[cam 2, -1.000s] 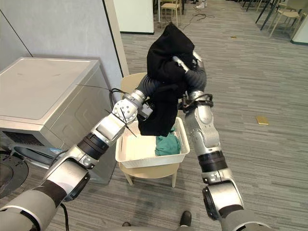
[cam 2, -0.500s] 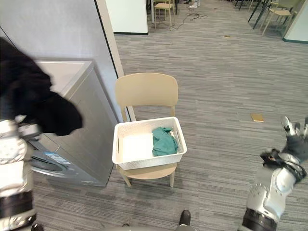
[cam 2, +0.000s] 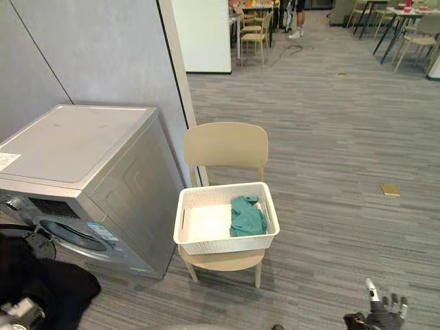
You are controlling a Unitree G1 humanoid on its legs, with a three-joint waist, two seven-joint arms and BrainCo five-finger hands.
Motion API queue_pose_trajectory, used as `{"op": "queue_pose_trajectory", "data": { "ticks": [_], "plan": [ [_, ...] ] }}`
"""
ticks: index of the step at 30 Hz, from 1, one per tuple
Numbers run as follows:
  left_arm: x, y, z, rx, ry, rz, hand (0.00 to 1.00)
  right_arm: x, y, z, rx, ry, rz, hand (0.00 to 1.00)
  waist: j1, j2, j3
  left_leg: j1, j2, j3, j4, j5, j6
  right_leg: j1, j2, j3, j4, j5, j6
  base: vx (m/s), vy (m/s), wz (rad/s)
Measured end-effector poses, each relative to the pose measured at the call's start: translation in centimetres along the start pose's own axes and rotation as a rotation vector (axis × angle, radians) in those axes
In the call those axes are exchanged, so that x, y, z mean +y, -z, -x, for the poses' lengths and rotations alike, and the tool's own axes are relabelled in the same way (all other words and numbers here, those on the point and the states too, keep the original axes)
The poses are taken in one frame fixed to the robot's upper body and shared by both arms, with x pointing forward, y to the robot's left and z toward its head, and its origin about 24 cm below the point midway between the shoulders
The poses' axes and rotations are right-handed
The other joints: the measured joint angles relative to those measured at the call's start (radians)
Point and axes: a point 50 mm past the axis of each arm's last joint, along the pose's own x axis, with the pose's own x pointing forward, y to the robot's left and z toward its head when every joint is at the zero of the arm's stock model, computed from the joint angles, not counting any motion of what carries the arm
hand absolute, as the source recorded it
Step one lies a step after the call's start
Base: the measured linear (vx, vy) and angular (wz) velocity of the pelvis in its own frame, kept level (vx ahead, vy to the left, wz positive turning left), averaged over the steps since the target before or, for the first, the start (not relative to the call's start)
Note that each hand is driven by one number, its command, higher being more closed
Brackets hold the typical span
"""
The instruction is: Pick up the laundry basket with both hands and put the clothes into the washing machine.
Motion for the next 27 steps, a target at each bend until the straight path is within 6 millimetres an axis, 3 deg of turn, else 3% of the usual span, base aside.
{"op": "queue_pose_trajectory", "data": {
  "ticks": [1,3,4,6,8,10,12,14,21,22,23,25,27],
  "plan": [
    [-0.1,1.1,0.1,0.048,0.010,-0.004,1.00,-0.2,0.7,0.0,0.032,0.007,0.004,0.00,-0.001,0.000,0.000,0.001,0.003,0.000,0.001,0.000,0.000,0.003,0.001,-0.005,0.000,-0.002,0.003,-0.03,-0.008,0.12],
    [-0.9,6.8,1.4,0.308,0.047,0.000,1.00,-1.9,4.9,0.6,0.219,0.080,0.007,0.00,-0.001,-0.001,0.000,-0.001,0.009,0.005,0.001,0.000,0.000,0.006,0.004,-0.022,0.000,-0.006,0.008,-0.03,-0.009,0.09],
    [-1.1,8.4,2.0,0.390,0.053,0.002,1.00,-2.6,6.0,1.0,0.276,0.108,0.016,0.00,-0.001,0.000,0.000,-0.001,0.010,0.005,0.001,0.000,0.000,0.007,0.004,-0.023,0.000,-0.006,0.008,-0.01,-0.006,0.05],
    [-1.5,14.5,5.8,0.731,0.081,-0.012,1.00,-4.9,9.9,3.0,0.493,0.200,0.055,0.00,-0.007,-0.002,0.000,-0.001,0.012,0.007,-0.001,0.000,0.000,0.007,0.006,-0.027,-0.003,-0.006,0.007,0.00,0.000,0.02],
    [-1.2,17.6,9.1,0.944,0.114,-0.044,1.00,-6.6,11.6,4.6,0.614,0.269,0.095,0.00,-0.012,-0.007,-0.001,0.000,0.009,0.007,-0.005,0.000,0.000,0.004,0.006,-0.021,-0.004,-0.006,0.007,0.02,0.015,-0.05],
    [-0.4,19.2,11.8,1.091,0.119,-0.064,1.00,-8.1,11.8,5.2,0.649,0.337,0.107,0.00,-0.020,-0.015,0.001,0.005,0.005,0.006,-0.017,0.000,0.000,0.002,0.004,-0.017,-0.004,-0.007,0.008,0.06,0.028,-0.04],
    [0.2,20.0,13.5,1.176,0.114,-0.071,1.00,-9.1,12.2,5.7,0.699,0.380,0.140,0.00,-0.026,-0.026,0.009,0.010,0.004,0.005,-0.024,0.000,0.000,0.002,0.005,-0.012,-0.005,-0.011,0.008,0.07,0.025,-0.02],
    [0.1,20.2,13.8,1.201,0.122,-0.068,1.00,-8.8,12.7,5.7,0.735,0.370,0.166,0.00,-0.026,-0.033,0.010,0.019,0.003,0.006,-0.037,-0.001,-0.002,0.000,0.007,0.004,-0.005,-0.012,0.007,0.07,0.019,-0.10],
    [-3.0,19.9,12.0,1.158,0.263,-0.128,1.00,-5.2,12.7,3.4,0.736,0.204,0.266,0.00,-0.029,-0.017,0.031,0.070,0.001,0.032,-0.012,-0.027,-0.010,0.027,0.011,0.052,-0.001,-0.009,0.010,0.06,0.023,-0.19],
    [-3.5,19.7,11.8,1.146,0.281,-0.130,1.00,-4.8,12.8,3.2,0.736,0.178,0.285,0.00,-0.030,-0.026,0.030,0.069,0.002,0.031,0.000,-0.036,-0.009,0.031,0.011,0.052,0.000,-0.011,0.010,0.05,0.026,-0.05],
    [-3.8,19.7,11.6,1.141,0.290,-0.128,1.00,-4.4,12.8,3.1,0.736,0.160,0.299,0.00,-0.032,-0.013,0.041,0.067,0.002,0.029,0.008,-0.039,-0.011,0.033,0.011,0.051,0.001,-0.012,0.010,0.04,0.021,0.09],
    [-5.1,19.3,11.2,1.110,0.337,-0.133,1.00,-3.7,13.0,2.9,0.741,0.119,0.336,0.00,-0.034,-0.015,0.054,0.041,0.002,-0.011,0.038,-0.049,-0.009,0.047,0.006,0.013,0.001,-0.026,0.012,0.03,0.008,0.49],
    [-6.6,18.7,10.3,1.045,0.385,-0.118,1.00,-3.0,12.9,2.6,0.739,0.076,0.378,0.00,-0.033,-0.012,0.083,-0.017,0.007,-0.123,0.086,-0.048,-0.009,0.070,0.003,-0.082,0.035,-0.066,0.010,0.03,-0.032,1.23]
  ]
}}
